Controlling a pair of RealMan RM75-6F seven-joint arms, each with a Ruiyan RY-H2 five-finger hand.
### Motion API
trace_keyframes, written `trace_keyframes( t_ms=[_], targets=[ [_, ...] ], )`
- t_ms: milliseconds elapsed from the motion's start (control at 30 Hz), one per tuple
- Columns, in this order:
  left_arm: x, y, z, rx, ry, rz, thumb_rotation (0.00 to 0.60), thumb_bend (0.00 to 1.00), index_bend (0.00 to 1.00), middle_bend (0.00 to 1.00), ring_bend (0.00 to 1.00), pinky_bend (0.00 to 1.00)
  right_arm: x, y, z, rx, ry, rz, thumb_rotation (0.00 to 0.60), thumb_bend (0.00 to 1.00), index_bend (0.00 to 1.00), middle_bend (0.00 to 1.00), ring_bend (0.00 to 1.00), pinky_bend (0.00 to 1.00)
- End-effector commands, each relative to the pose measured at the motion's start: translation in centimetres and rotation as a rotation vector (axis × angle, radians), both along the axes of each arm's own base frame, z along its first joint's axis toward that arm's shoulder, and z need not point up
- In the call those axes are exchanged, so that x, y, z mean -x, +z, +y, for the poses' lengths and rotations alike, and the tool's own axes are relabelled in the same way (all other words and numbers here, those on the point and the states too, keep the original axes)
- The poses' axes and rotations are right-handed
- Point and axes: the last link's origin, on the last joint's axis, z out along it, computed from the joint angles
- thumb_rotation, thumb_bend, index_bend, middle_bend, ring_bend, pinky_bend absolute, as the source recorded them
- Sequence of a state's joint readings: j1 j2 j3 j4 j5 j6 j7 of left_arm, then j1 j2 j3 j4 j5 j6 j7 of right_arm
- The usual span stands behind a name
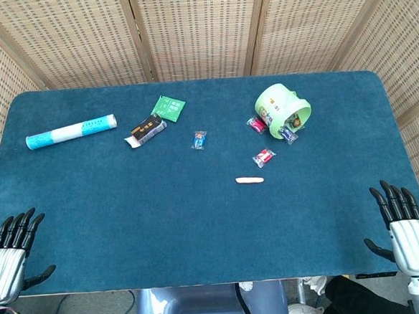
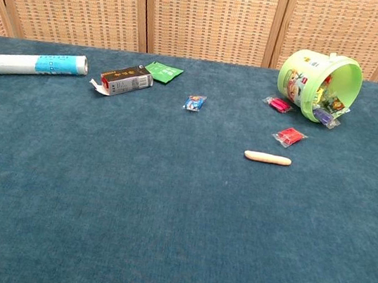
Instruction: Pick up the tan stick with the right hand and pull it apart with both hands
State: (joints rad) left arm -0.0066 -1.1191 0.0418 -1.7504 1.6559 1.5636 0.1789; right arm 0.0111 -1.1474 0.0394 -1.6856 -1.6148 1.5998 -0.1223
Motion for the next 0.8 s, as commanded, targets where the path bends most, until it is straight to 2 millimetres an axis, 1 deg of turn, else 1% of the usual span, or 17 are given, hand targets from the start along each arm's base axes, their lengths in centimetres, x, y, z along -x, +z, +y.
trace_keyframes(
  t_ms=[33,233,300,400,433,467,500,533,600,667,733,800],
  targets=[
    [0.0,0.0,0.0,0.002,-0.001,0.000,0.600,0.00,0.00,0.00,0.00,0.00,0.0,0.0,0.1,-0.008,-0.001,-0.003,0.600,0.00,0.00,0.00,0.00,0.00],
    [0.1,-0.1,0.1,0.007,0.001,0.001,0.600,0.00,0.00,0.00,0.00,0.00,0.1,-0.3,-0.2,-0.036,-0.001,-0.013,0.600,0.00,0.00,0.00,0.00,0.00],
    [0.1,-0.2,0.1,0.007,-0.002,0.000,0.600,0.00,0.00,0.00,0.00,0.00,-0.1,-0.6,-0.8,-0.064,0.008,-0.027,0.600,0.00,0.00,0.00,0.00,0.00],
    [0.2,-0.5,0.3,0.020,-0.006,-0.005,0.600,0.00,0.00,0.00,0.00,0.00,-0.8,-0.9,-2.5,-0.100,0.036,-0.020,0.600,0.00,0.00,0.00,0.00,0.00],
    [0.2,-0.7,0.4,0.029,-0.012,-0.002,0.600,0.00,0.00,0.00,0.00,0.00,-1.5,-1.0,-4.3,-0.126,0.056,0.007,0.600,0.00,0.01,0.00,0.00,0.00],
    [0.1,-0.8,0.5,0.031,-0.016,-0.001,0.600,0.00,0.00,0.00,0.00,0.00,-1.9,-1.1,-5.4,-0.141,0.066,0.025,0.600,0.00,0.03,0.00,0.00,0.00],
    [0.1,-1.0,0.6,0.032,-0.020,0.001,0.600,0.00,0.00,0.00,0.00,0.00,-2.4,-1.2,-6.5,-0.158,0.075,0.044,0.600,0.00,0.06,0.00,0.00,0.00],
    [0.0,-1.1,0.7,0.032,-0.023,0.004,0.600,0.00,0.00,0.00,0.00,0.00,-3.3,-1.3,-8.1,-0.175,0.085,0.065,0.600,0.00,0.10,0.00,0.00,0.00],
    [0.0,-1.3,0.9,0.031,-0.023,0.009,0.600,0.00,0.00,0.00,0.00,0.00,-4.7,-1.6,-10.3,-0.192,0.101,0.086,0.600,0.00,0.15,0.00,0.00,0.00],
    [0.0,-1.6,1.2,0.028,-0.018,0.017,0.600,0.00,0.00,0.00,0.00,0.00,-6.4,-2.6,-12.6,-0.235,0.113,0.084,0.600,0.02,0.17,0.00,0.00,0.00],
    [0.1,-1.8,1.5,0.026,-0.009,0.022,0.600,0.00,0.00,0.00,0.00,0.00,-7.8,-3.6,-14.2,-0.280,0.121,0.061,0.600,0.08,0.22,0.00,0.00,0.00],
    [0.4,-2.0,1.9,0.022,0.005,0.028,0.600,0.00,0.00,0.00,0.00,0.00,-9.3,-5.2,-15.8,-0.346,0.122,0.022,0.600,0.15,0.27,0.00,0.00,0.00]
  ],
)
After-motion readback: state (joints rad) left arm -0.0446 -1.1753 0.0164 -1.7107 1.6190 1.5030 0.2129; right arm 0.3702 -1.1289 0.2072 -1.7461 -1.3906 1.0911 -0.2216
